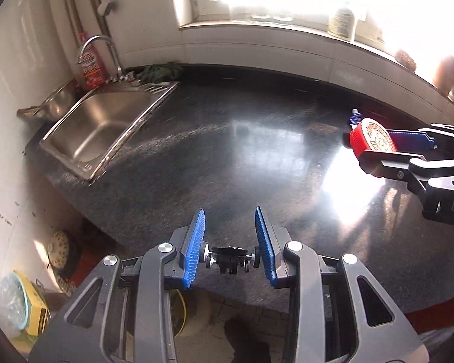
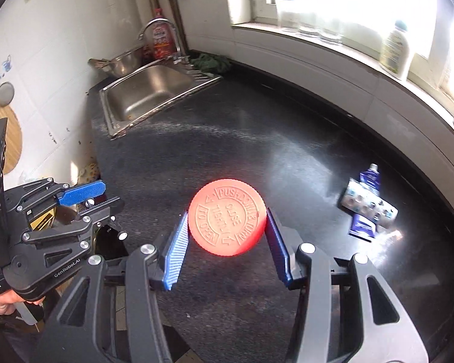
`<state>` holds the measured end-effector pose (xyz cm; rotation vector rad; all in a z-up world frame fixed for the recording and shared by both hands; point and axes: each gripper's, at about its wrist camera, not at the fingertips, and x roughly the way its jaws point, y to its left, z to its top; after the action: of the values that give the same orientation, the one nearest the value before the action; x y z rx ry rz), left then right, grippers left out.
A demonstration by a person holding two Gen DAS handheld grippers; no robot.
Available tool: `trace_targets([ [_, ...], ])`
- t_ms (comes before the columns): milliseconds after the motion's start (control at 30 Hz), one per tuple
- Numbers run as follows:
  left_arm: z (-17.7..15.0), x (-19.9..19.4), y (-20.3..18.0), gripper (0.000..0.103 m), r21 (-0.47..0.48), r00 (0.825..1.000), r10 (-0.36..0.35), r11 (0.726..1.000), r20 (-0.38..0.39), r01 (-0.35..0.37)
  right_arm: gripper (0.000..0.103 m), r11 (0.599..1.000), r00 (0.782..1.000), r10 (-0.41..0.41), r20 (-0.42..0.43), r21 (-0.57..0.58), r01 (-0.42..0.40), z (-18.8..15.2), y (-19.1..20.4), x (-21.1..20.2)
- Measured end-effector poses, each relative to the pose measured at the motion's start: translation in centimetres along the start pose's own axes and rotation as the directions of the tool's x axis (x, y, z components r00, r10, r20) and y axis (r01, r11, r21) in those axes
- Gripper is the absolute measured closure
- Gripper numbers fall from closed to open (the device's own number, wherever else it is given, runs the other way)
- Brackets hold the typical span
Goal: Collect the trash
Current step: 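Carry the black toy car and red lid over the bin and open, then move both open grippers back over the counter toward the tube and blister pack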
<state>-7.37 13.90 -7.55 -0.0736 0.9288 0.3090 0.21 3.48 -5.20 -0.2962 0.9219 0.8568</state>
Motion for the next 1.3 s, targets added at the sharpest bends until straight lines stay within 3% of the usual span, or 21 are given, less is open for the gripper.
trace_targets([
  [200,-5.9,-1.1,9.6,0.069,-0.167,0.988,0.138,0.975,-0.068,-0.148,0.054,0.962,0.977,0.199,-0.074,-0.173,-0.209,2.7,11.4,4.8],
  [433,-13.8,-0.1,18.2,0.069,-0.343,0.974,0.179,0.914,-0.14,-0.217,0.054,0.88,0.917,0.336,-0.216,-0.274,-0.387,2.9,22.8,11.2],
  [567,-17.6,1.8,21.7,0.069,-0.421,0.975,0.157,0.882,-0.16,-0.211,0.054,0.857,0.888,0.346,-0.302,-0.285,-0.43,1.9,27.0,15.8],
  [700,-20.1,4.9,23.4,0.069,-0.413,0.97,0.149,0.884,-0.194,-0.218,0.054,0.854,0.873,0.313,-0.373,-0.292,-0.431,0.3,29.1,20.2],
  [900,-22.2,8.0,25.2,0.069,-0.447,0.973,0.099,0.875,-0.21,-0.185,0.053,0.866,0.866,0.251,-0.433,-0.298,-0.4,-1.3,30.1,24.2],
  [1100,-23.1,9.1,26.2,0.069,-0.472,0.981,0.044,0.872,-0.187,-0.129,0.053,0.873,0.86,0.238,-0.451,-0.289,-0.393,-1.3,30.4,25.8],
  [1133,-23.3,9.3,26.3,0.063,-0.471,0.981,0.039,0.873,-0.189,-0.125,0.051,0.872,0.853,0.241,-0.463,-0.283,-0.4,-1.1,30.7,26.2],
  [1167,-23.4,9.4,26.4,0.054,-0.473,0.981,0.03,0.873,-0.19,-0.118,0.039,0.872,0.849,0.243,-0.469,-0.278,-0.404,-1.1,30.8,26.4],
  [1200,-23.5,9.4,26.5,0.035,-0.472,0.981,0.035,0.873,-0.189,-0.122,0.026,0.872,0.85,0.244,-0.467,-0.278,-0.403,-1.1,31.0,26.5],
  [1233,-23.5,9.3,26.4,0.025,-0.47,0.981,0.053,0.872,-0.185,-0.135,0.024,0.871,0.85,0.249,-0.464,-0.277,-0.406,-1.1,31.0,26.4],
  [1300,-23.6,9.1,26.3,0.023,-0.473,0.982,0.059,0.87,-0.182,-0.14,0.023,0.871,0.85,0.246,-0.465,-0.279,-0.405,-1.0,31.0,26.3],
])
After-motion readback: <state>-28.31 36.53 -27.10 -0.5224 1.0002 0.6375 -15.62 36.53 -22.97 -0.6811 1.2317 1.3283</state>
